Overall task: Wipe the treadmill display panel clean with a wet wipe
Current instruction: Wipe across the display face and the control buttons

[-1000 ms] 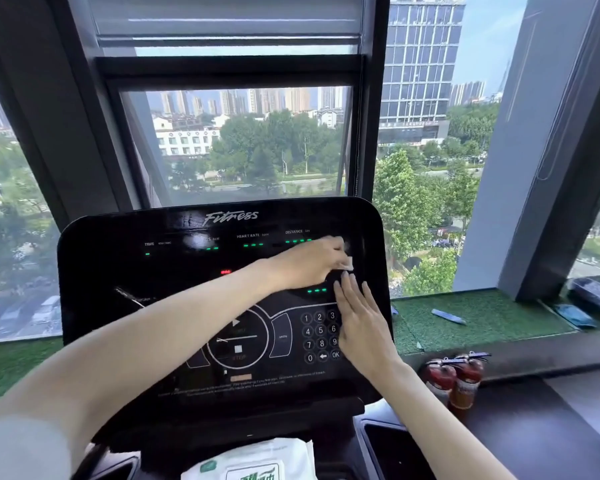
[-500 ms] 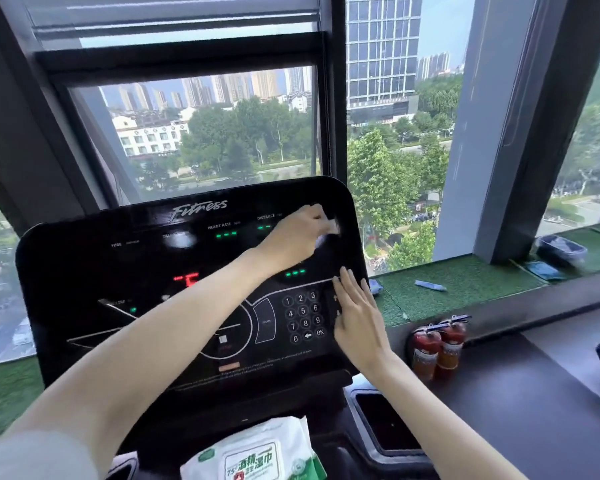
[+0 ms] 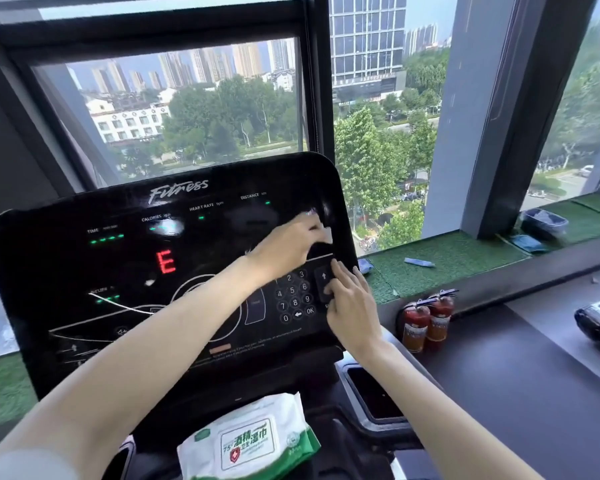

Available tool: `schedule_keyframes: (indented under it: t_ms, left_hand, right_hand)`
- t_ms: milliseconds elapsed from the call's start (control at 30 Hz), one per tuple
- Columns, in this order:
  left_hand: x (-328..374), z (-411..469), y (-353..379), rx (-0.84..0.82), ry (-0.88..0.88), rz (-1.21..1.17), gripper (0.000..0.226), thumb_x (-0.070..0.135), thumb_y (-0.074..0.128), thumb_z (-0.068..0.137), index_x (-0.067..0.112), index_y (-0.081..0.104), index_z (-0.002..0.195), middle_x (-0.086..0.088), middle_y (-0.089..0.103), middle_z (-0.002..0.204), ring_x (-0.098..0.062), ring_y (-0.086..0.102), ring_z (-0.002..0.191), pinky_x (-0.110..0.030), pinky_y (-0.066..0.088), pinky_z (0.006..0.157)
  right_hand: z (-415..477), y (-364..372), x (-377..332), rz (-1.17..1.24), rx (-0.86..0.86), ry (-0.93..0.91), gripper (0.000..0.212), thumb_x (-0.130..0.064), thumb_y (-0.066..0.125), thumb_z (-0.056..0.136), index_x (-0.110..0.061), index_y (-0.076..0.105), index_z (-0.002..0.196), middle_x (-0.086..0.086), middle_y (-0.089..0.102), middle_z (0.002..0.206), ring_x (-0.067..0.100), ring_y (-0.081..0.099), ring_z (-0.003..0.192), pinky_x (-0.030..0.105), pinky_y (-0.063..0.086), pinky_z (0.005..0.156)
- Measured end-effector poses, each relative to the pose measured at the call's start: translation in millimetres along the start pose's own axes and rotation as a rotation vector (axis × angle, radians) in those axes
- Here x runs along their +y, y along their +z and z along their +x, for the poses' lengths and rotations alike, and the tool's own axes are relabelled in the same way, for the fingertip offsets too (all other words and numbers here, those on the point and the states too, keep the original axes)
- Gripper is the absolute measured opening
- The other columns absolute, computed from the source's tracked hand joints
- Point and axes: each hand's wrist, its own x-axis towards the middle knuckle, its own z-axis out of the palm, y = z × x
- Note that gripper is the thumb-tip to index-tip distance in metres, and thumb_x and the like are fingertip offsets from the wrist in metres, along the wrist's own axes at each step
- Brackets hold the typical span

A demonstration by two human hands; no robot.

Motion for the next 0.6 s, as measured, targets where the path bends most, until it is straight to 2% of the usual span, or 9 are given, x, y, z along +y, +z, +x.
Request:
schedule_keyframes:
  t_ms: [100,133,233,267,333,433,500,567,600]
  left_hand:
    - [-3,6,6,0.311,-0.281,-0.063,0.033,-0.009,0.059,0.083,0.013,0.067,0.106,-0.003,0.054,0.095,-0.018,0.051,0.088,-0.035,0.052,0.078]
    - [5,2,11,0.295,-0.27,-0.052,0.035,-0.01,0.059,0.082,0.013,0.066,0.108,-0.003,0.054,0.097,-0.017,0.049,0.089,-0.033,0.051,0.078]
    - [25,-17,20,0.024,-0.004,-0.007,0.041,-0.012,0.059,0.079,0.013,0.063,0.112,0.0,0.054,0.104,-0.013,0.046,0.096,-0.029,0.053,0.072]
    - [20,-18,17,0.017,0.018,0.015,0.041,-0.012,0.06,0.078,0.012,0.063,0.11,-0.001,0.055,0.103,-0.013,0.046,0.098,-0.03,0.054,0.071]
    - [6,-14,10,0.183,-0.085,0.024,0.033,-0.011,0.06,0.08,0.01,0.067,0.106,-0.004,0.057,0.1,-0.016,0.048,0.096,-0.031,0.053,0.076]
    - [-2,-18,8,0.478,-0.394,-0.077,0.027,-0.009,0.058,0.084,0.005,0.068,0.105,-0.008,0.057,0.098,-0.022,0.053,0.092,-0.027,0.046,0.083]
    - [8,-29,16,0.385,-0.304,-0.016,0.032,-0.012,0.058,0.082,0.006,0.067,0.107,-0.004,0.056,0.101,-0.02,0.051,0.089,-0.031,0.049,0.079]
    - [8,-43,18,0.188,-0.077,0.068,0.04,-0.016,0.057,0.078,0.008,0.064,0.109,-0.001,0.054,0.102,-0.016,0.047,0.088,-0.033,0.053,0.071]
    - [0,-44,13,0.188,-0.073,0.103,0.041,-0.017,0.057,0.077,0.007,0.064,0.109,-0.002,0.054,0.102,-0.015,0.046,0.088,-0.033,0.054,0.07]
  right_hand:
    - [-1,1,-1,-0.016,-0.011,0.003,0.019,0.003,0.045,0.072,-0.004,0.062,0.07,0.02,0.053,0.131,0.025,0.05,0.124,0.037,0.024,0.112]
    - [-1,1,-2,-0.021,-0.012,0.001,0.019,0.002,0.044,0.071,-0.004,0.062,0.069,0.021,0.053,0.13,0.026,0.051,0.123,0.039,0.025,0.112]
    - [-1,0,-2,-0.036,-0.028,-0.003,0.015,0.007,0.052,0.07,-0.003,0.063,0.07,0.023,0.052,0.131,0.028,0.05,0.124,0.04,0.025,0.112]
    - [-2,-1,-2,-0.036,-0.037,-0.001,0.015,0.007,0.053,0.071,-0.003,0.064,0.072,0.022,0.051,0.132,0.028,0.048,0.126,0.04,0.024,0.113]
    - [-2,-2,-2,-0.039,-0.048,0.002,0.016,0.007,0.052,0.072,-0.002,0.065,0.077,0.021,0.049,0.135,0.026,0.046,0.128,0.039,0.02,0.114]
    - [-5,-5,-3,-0.046,-0.049,-0.013,0.026,0.008,0.053,0.072,0.0,0.066,0.093,0.022,0.046,0.137,0.026,0.045,0.129,0.04,0.02,0.114]
    - [-5,-7,-4,-0.05,-0.029,-0.044,0.031,0.009,0.053,0.072,0.0,0.064,0.1,0.022,0.046,0.137,0.028,0.043,0.129,0.043,0.024,0.113]
    - [-2,-8,-4,-0.048,-0.029,-0.07,0.029,0.01,0.052,0.072,0.0,0.064,0.097,0.022,0.045,0.138,0.027,0.041,0.131,0.043,0.025,0.113]
    - [-1,-8,-4,-0.038,-0.032,-0.07,0.026,0.01,0.051,0.073,-0.001,0.065,0.093,0.021,0.044,0.139,0.026,0.04,0.132,0.042,0.025,0.113]
